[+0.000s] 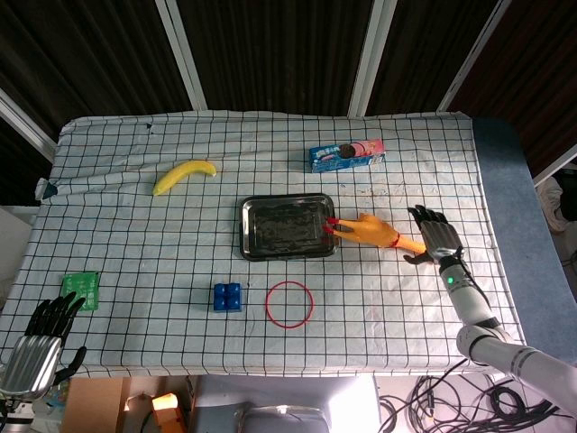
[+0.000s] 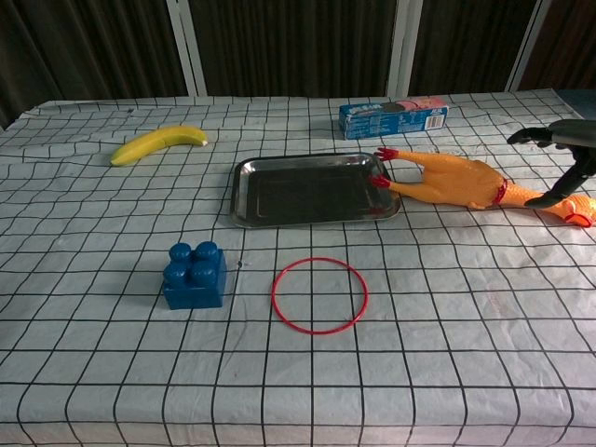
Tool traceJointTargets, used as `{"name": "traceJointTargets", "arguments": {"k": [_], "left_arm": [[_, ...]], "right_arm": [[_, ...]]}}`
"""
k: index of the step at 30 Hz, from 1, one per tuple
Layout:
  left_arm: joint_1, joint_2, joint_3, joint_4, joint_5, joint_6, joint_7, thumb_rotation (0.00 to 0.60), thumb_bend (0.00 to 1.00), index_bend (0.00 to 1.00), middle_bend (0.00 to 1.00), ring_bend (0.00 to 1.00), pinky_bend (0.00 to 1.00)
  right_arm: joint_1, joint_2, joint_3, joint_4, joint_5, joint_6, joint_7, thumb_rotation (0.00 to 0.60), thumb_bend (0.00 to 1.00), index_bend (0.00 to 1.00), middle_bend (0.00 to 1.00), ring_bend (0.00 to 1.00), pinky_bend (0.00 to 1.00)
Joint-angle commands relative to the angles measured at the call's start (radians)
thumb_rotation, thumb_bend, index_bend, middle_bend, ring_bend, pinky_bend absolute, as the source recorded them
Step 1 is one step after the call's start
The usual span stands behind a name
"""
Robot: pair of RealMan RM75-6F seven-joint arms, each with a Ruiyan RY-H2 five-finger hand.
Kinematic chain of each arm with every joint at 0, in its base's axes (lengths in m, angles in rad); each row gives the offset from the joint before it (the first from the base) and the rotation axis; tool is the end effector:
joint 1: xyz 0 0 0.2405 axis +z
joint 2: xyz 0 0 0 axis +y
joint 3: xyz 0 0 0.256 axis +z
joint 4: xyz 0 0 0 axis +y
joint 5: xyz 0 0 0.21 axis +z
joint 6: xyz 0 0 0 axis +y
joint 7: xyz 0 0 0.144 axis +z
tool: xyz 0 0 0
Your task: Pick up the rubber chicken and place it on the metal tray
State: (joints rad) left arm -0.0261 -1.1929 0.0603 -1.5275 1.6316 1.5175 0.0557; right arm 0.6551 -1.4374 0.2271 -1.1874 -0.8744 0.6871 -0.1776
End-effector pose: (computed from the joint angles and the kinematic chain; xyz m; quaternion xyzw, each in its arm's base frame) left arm -0.3185 0.1385 0.1251 -0.6488 -0.3789 -0.3540 0.5569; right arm -0.2856 -0.3839 0.0468 0.6368 -0.5182 0.2554 0.5106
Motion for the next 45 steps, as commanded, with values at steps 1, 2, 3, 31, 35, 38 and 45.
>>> {"name": "traceJointTargets", "arguments": {"k": [1,2,3,31,35,38,45], "left_arm": [[-0.002,0.001,-0.001,0.0,0.002,-0.001,-0.002,0.6,0.38,0.0,0.0,0.0,0.0],[-0.003,0.001,-0.001,0.001,0.002,-0.002,-0.002,0.6,0.38,0.0,0.0,0.0,0.0],[-0.005,0.003,-0.001,0.0,0.003,-0.004,-0.003,0.6,0.38,0.0,0.0,0.0,0.0],[0.003,0.005,0.002,0.004,0.002,0.013,-0.011,0.6,0.38,0.0,0.0,0.0,0.0],[0.007,0.005,0.002,0.004,0.003,0.02,-0.013,0.6,0.38,0.0,0.0,0.0,0.0],[0.008,0.004,0.001,0.005,0.001,0.021,-0.013,0.6,0.38,0.0,0.0,0.0,0.0],[0.007,0.003,0.003,0.005,0.004,0.019,-0.013,0.6,0.38,0.0,0.0,0.0,0.0]], "right_arm": [[0.002,-0.006,-0.005,0.003,0.005,0.002,0.0,0.6,0.15,0.0,0.0,0.0,0.0],[0.003,-0.008,-0.009,0.004,0.007,0.001,-0.002,0.6,0.15,0.0,0.0,0.0,0.0],[0.005,-0.012,-0.014,0.007,0.008,0.002,-0.007,0.6,0.15,0.0,0.0,0.0,0.0],[0.01,-0.156,-0.035,0.149,-0.04,0.138,-0.055,0.6,0.33,0.8,0.49,0.46,0.5],[-0.009,-0.16,-0.041,0.142,-0.135,0.241,-0.026,0.6,0.38,0.88,0.59,0.56,0.61],[-0.023,-0.159,-0.054,0.137,-0.229,0.321,0.016,0.6,0.44,0.9,0.65,0.63,0.7],[-0.06,-0.129,-0.114,0.115,-0.464,0.509,0.113,0.6,0.55,0.93,0.73,0.72,0.78]]}}
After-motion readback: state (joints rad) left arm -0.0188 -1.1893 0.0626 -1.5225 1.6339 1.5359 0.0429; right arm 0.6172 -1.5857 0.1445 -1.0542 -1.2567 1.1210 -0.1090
